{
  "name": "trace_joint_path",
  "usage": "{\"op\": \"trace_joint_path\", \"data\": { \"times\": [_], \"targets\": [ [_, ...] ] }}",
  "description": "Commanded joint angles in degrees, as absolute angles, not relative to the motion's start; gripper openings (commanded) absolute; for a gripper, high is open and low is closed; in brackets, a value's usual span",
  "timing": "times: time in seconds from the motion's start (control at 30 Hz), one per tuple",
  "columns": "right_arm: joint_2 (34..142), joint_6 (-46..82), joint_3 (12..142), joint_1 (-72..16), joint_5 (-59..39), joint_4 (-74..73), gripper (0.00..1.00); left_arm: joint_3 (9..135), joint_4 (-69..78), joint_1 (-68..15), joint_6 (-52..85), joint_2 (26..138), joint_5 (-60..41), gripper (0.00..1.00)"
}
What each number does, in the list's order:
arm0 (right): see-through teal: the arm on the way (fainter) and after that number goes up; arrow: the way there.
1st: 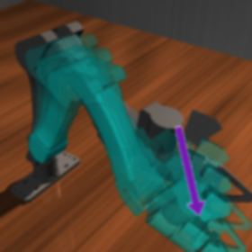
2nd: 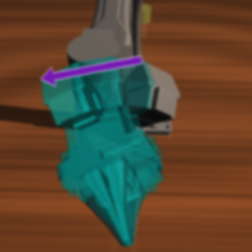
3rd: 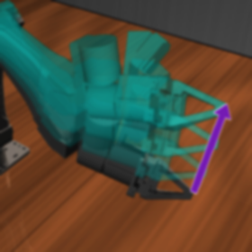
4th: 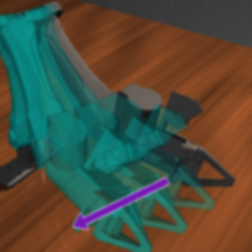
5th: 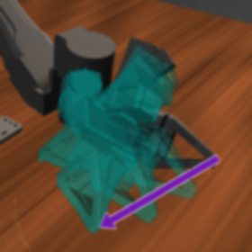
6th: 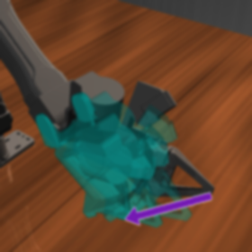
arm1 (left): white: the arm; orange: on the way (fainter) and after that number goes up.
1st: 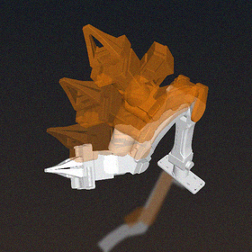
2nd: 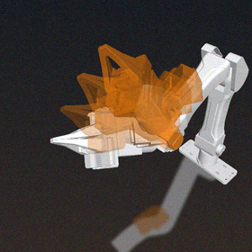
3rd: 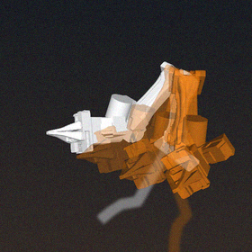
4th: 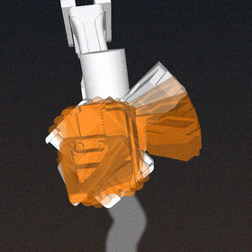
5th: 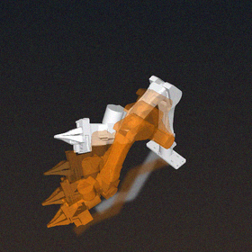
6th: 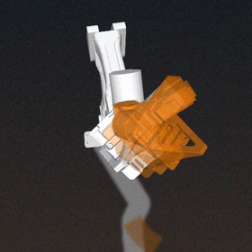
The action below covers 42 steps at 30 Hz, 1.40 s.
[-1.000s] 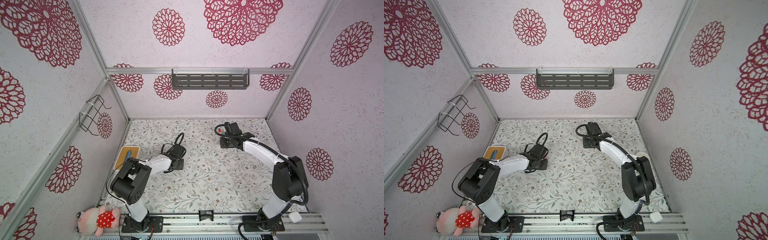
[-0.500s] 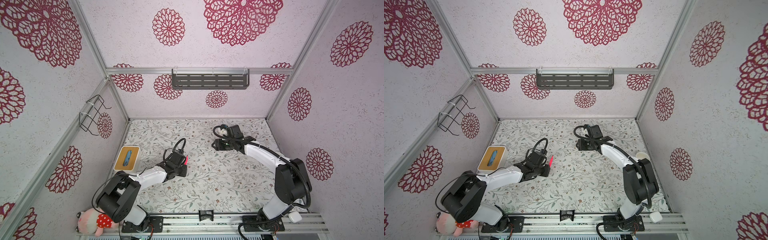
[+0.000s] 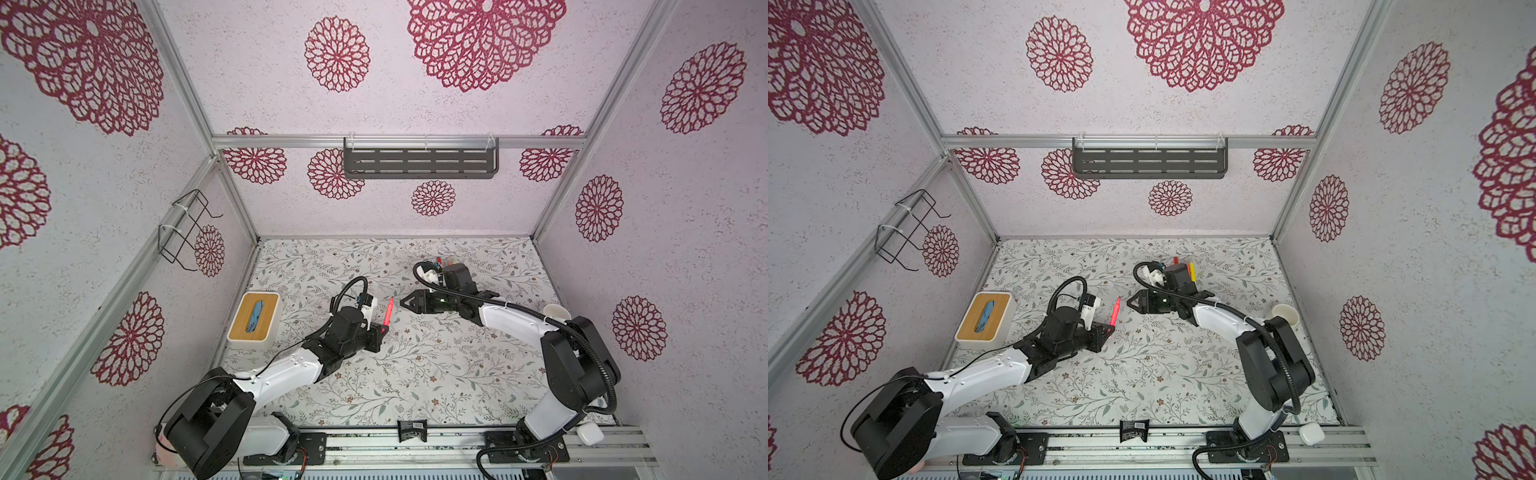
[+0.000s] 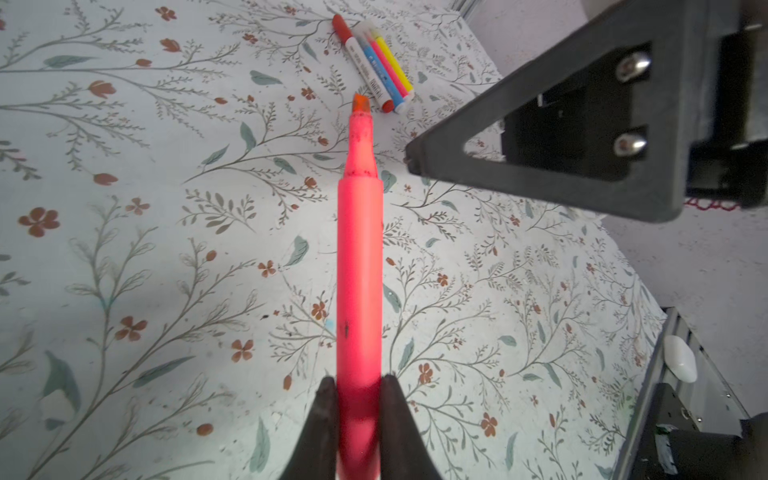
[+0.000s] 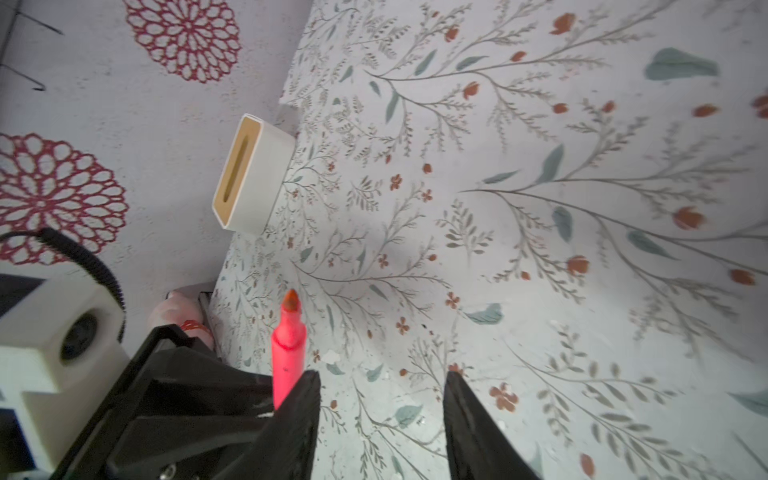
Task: Insert the pens into the pen caps
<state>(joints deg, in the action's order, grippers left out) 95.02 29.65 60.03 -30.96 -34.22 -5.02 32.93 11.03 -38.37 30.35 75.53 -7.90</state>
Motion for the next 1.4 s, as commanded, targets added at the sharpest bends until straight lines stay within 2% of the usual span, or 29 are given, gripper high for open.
{"op": "trace_joint_path", "data": {
  "times": [0.0,0.17,0.47,0.67,0.97,1.03,1.1,1.17,1.37],
  "targets": [
    [92.37,33.10,60.28,-32.10,-38.29,-12.74,0.50,32.67,15.11,-39.02,31.42,74.60,-8.82,0.10],
    [93.16,33.81,60.91,-33.30,-38.31,-13.38,0.48,33.05,15.55,-39.48,31.42,74.36,-8.86,0.10],
    [93.95,35.37,60.64,-34.87,-39.14,-15.03,0.35,33.13,16.37,-39.90,31.71,73.56,-8.51,0.10],
    [93.76,35.77,59.99,-35.60,-39.02,-15.31,0.31,33.40,16.57,-39.89,32.09,73.48,-7.32,0.10],
    [93.36,36.98,59.19,-35.86,-38.97,-16.31,0.00,33.61,16.97,-39.89,32.52,73.35,-6.68,0.11],
    [93.00,37.27,58.98,-35.84,-38.85,-16.58,0.00,33.73,16.79,-39.90,32.93,73.30,-6.64,0.18],
    [92.43,37.51,58.89,-35.86,-38.72,-16.81,0.00,34.01,16.16,-39.90,32.85,73.38,-6.67,0.36],
    [91.95,37.91,58.79,-35.86,-39.02,-17.60,0.00,34.32,15.83,-39.91,32.75,73.56,-6.94,0.39],
    [91.32,37.84,58.80,-35.95,-38.94,-17.23,0.00,35.06,15.55,-39.90,32.70,74.09,-7.02,0.39]
  ]
}}
